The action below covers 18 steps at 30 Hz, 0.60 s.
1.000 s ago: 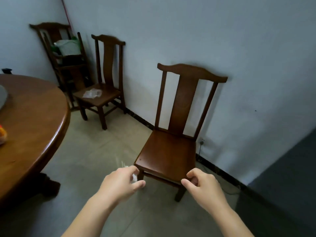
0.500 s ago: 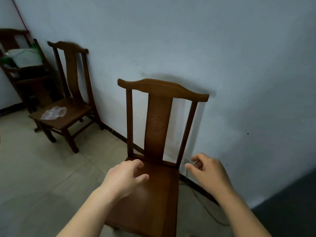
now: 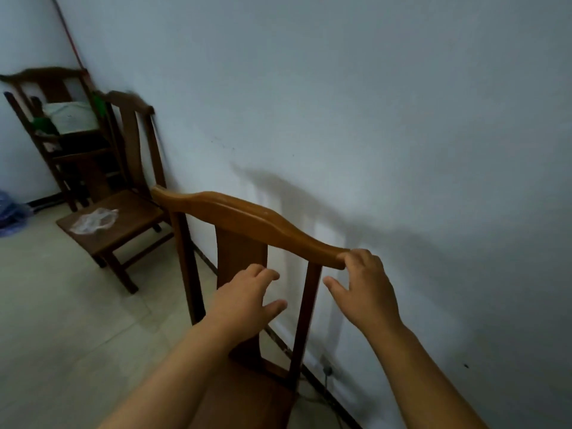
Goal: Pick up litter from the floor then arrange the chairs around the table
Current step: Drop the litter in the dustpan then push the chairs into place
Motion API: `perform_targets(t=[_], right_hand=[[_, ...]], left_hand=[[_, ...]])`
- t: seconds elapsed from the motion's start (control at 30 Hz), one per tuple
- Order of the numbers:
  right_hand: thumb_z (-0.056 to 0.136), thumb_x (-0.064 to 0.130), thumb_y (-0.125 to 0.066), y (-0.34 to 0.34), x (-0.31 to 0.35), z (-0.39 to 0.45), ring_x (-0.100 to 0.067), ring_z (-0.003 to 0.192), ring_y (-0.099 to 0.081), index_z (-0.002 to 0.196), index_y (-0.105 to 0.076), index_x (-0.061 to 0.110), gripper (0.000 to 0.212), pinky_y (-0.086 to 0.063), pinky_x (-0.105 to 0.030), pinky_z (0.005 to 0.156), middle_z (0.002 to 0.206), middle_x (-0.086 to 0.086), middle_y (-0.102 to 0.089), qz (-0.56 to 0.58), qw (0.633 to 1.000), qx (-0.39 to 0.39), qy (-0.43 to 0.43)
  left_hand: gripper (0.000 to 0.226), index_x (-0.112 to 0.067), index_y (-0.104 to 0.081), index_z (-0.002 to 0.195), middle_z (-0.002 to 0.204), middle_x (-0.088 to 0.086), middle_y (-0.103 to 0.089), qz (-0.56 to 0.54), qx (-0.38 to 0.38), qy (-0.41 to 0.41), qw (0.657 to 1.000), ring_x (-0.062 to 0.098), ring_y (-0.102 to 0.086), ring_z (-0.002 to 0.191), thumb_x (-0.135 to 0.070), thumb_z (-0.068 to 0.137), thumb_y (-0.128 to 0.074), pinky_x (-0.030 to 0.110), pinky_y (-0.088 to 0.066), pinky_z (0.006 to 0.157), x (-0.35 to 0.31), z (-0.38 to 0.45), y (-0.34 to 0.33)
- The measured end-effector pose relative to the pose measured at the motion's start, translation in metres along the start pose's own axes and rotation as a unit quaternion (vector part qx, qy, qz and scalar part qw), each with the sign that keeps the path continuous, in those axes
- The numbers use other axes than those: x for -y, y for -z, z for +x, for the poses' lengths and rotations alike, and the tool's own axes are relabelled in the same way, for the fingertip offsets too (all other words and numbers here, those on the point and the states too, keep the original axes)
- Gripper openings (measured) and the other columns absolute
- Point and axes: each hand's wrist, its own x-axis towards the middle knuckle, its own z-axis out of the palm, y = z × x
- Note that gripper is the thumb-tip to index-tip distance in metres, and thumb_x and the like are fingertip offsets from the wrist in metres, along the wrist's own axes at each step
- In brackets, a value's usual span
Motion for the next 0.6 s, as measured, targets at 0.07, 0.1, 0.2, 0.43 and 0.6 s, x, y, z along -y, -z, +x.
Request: perform_targets(t=[0.07,0.1,0.2,0.43,0.6], right_hand=[[0.087,0.039,-0.057,-0.004,-0.008,0.017,-0.018,0.126,-0.039,0.129,-0.040,0.022,0.049,-0.040,-0.028,0.098,0.138,-0.001,-0.041,0.009,1.000,0.021,0.009],[0.088,0.037,-0.056,-0.007,-0.011,0.023,-0.019,0.132,-0.034,0.135,-0.035,0.022,0.054,-0.037,-0.030,0.104,0.143,-0.001,-0.035,0.021,0.999,0.045,0.008],[0.091,0.032,-0.053,-0.015,-0.014,0.031,-0.018,0.137,-0.027,0.141,-0.026,0.022,0.058,-0.031,-0.030,0.109,0.149,0.001,-0.029,0.039,0.995,0.091,0.015],[0.092,0.023,-0.052,-0.019,-0.016,0.035,-0.017,0.126,-0.036,0.139,-0.032,0.019,0.052,-0.038,-0.027,0.103,0.136,0.000,-0.039,0.041,0.996,0.071,0.044],[0.089,0.030,-0.056,-0.019,-0.007,0.026,-0.013,0.113,-0.042,0.129,-0.042,0.020,0.044,-0.041,-0.023,0.096,0.120,-0.001,-0.044,0.045,0.991,0.095,0.086]], left_hand=[[0.062,-0.034,-0.029,0.140,0.153,-0.007,-0.023,0.018,-0.023,0.000,1.000,0.015,-0.029,0.138,-0.049,0.086,-0.055,0.035,-0.034,0.109,-0.011,0.027,-0.005],[0.066,-0.035,-0.024,0.142,0.156,-0.005,-0.014,0.032,-0.034,-0.002,0.999,0.018,-0.018,0.143,-0.049,0.086,-0.055,0.037,-0.027,0.113,-0.014,0.038,-0.008],[0.078,-0.037,-0.006,0.146,0.158,-0.004,0.013,0.088,-0.041,-0.017,0.995,0.022,0.011,0.145,-0.048,0.086,-0.054,0.042,-0.005,0.116,-0.016,0.061,-0.013],[0.087,-0.045,0.011,0.143,0.155,-0.005,0.024,0.160,0.005,0.014,0.987,0.027,0.023,0.142,-0.045,0.087,-0.055,0.053,0.009,0.114,-0.007,0.084,-0.024],[0.082,-0.049,-0.001,0.142,0.156,-0.011,0.013,0.141,-0.024,0.007,0.990,0.029,0.024,0.141,-0.048,0.083,-0.058,0.053,0.008,0.113,0.001,0.071,-0.026]])
